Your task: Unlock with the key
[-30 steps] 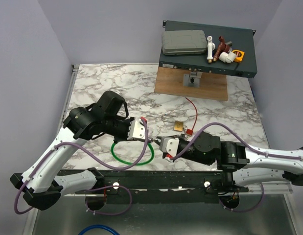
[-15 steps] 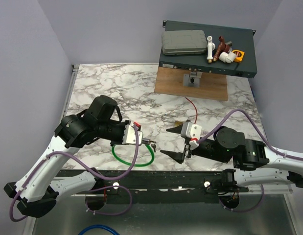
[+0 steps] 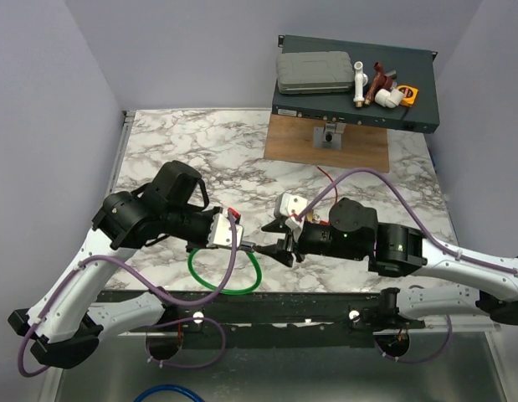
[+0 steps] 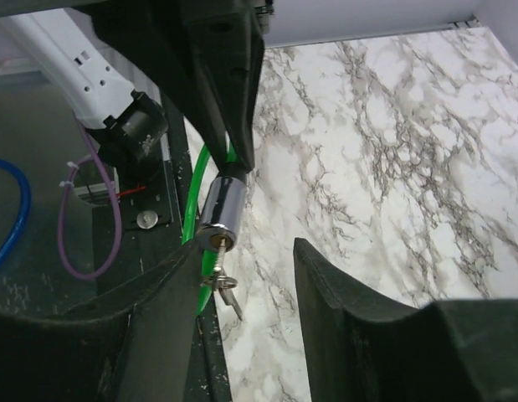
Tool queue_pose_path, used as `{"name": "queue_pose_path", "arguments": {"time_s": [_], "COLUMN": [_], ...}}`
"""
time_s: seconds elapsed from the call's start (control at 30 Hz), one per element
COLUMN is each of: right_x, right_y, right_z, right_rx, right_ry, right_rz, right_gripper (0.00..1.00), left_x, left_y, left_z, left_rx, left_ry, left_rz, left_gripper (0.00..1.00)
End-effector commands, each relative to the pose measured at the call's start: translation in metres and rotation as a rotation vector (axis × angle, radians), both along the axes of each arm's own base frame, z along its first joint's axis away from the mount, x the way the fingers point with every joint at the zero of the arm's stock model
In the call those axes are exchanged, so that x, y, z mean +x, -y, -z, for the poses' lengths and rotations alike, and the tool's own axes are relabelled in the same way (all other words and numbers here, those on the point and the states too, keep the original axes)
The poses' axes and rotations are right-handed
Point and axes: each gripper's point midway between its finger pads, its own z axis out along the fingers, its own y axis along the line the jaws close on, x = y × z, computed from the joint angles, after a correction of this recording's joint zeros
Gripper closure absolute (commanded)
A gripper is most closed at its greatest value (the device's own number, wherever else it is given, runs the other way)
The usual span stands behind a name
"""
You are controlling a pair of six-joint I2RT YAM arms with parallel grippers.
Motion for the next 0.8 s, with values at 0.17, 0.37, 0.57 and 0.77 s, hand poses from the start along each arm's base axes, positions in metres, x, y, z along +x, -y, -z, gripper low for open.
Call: {"name": "queue_pose_path", "arguments": {"time_s": [0.17,0.37,0.57,0.77], "right_x": [-0.001,-0.017,-0.015,-0.005], "right_y": [-0.006,-0.006,-0.003,-0.008], "right_z": [-0.005,0.003,0.017,0.022], "right_rx": [0.001,-0.052,-0.101,-0.117], "right_ry": [-0.081,-0.132,-0.148,-0.131], "right_rz": [-0.073,-0.159,-0.142,-0.096], "right_gripper": [0.64,0.61,0.61,0.87], "left_x": [-0.014,-0.007,-0.002,0.000], "left_y": [-0.001,0.000,0.000,0.000], "left_z": [-0.006,-0.003,-0.003,-0.003], "left_rx": [-0.057,-0.050,-0.051,-0.052], "left_ry": [0.010,0.022,0.033,0.038], "left_rz": [0.046,0.017,-0.002,-0.011], "left_gripper": [1.00,1.00,1.00,1.00]}}
